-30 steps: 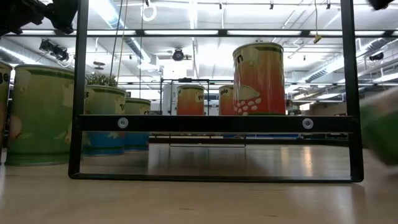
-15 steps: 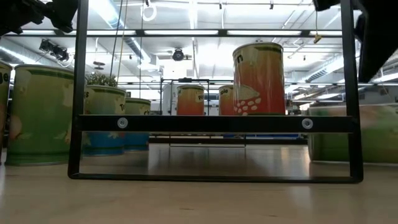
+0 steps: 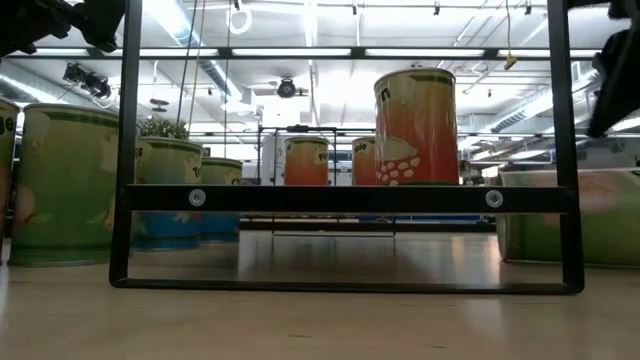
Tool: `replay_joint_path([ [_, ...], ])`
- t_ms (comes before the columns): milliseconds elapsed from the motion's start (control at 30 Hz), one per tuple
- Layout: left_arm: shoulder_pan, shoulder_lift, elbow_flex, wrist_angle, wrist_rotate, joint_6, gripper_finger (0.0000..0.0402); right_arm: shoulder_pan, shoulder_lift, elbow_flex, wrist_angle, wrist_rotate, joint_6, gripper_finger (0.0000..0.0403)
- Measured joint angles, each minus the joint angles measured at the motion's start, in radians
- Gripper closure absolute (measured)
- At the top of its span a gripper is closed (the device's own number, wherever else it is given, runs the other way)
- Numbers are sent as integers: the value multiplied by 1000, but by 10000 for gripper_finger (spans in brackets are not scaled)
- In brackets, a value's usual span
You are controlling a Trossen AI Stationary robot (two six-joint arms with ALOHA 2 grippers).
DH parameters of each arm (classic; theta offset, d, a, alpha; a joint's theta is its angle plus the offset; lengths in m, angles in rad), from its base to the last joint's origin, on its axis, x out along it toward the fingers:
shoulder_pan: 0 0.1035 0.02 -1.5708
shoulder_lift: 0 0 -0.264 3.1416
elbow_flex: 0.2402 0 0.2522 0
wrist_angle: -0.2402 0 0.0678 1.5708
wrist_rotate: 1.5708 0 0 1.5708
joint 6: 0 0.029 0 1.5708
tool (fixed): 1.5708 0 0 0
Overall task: Pick and place cans onto a shelf
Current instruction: Put the right canned oranges on the shelf
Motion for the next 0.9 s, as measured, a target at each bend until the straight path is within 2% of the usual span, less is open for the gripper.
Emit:
replay_joint_path([
  [100, 0, 0, 0, 0, 0, 0, 44, 21, -26, -79, 149, 68, -64, 30],
  [233, 0, 0, 0, 0, 0, 0, 44, 27, 5, -157, 277, 66, -106, 30],
  [433, 0, 0, 0, 5, 0, -1, 44, 50, 80, -167, 296, 173, -115, 30],
  [600, 0, 0, 0, 15, 0, -3, 44, 70, 134, -167, 292, 186, -107, 30],
  [900, 0, 0, 0, 16, 0, -18, 44, 80, 144, -191, 241, 228, -9, 30],
])
